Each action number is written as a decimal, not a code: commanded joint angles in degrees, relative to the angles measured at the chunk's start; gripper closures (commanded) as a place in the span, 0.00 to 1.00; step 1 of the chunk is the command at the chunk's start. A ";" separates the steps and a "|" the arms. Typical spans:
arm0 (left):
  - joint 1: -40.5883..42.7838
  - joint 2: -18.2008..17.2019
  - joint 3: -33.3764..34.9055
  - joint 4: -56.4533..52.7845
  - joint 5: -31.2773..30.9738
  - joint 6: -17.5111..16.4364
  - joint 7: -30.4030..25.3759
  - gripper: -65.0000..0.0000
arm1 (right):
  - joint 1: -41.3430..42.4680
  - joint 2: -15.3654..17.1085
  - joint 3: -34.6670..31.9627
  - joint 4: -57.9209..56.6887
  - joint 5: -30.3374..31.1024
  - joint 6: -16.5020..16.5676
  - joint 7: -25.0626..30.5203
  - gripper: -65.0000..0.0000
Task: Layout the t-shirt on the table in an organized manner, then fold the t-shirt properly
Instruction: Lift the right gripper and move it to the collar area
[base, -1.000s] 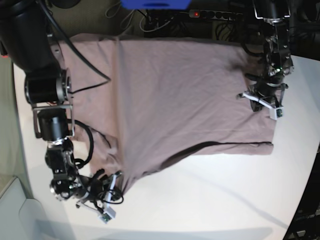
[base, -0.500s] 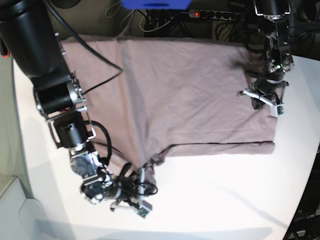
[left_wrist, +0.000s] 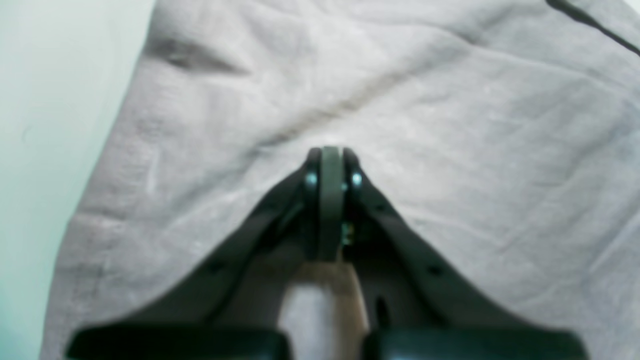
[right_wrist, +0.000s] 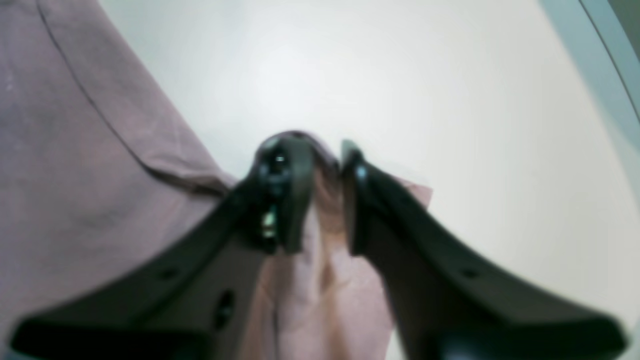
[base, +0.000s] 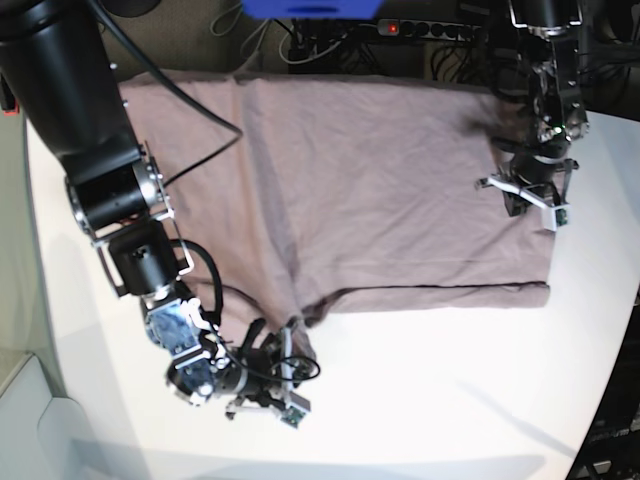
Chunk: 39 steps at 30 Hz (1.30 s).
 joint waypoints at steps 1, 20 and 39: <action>1.89 -0.13 0.13 -1.10 2.60 1.68 8.15 1.00 | 2.42 -0.01 0.27 0.97 0.97 -0.05 0.28 0.63; 2.42 -0.21 0.04 9.80 2.69 1.68 8.68 1.00 | -25.80 4.39 5.11 44.14 1.06 -0.05 -15.80 0.38; 5.59 -1.36 -4.71 16.57 2.34 1.68 8.59 1.00 | -25.18 -4.93 4.67 33.94 1.06 -0.05 -15.89 0.38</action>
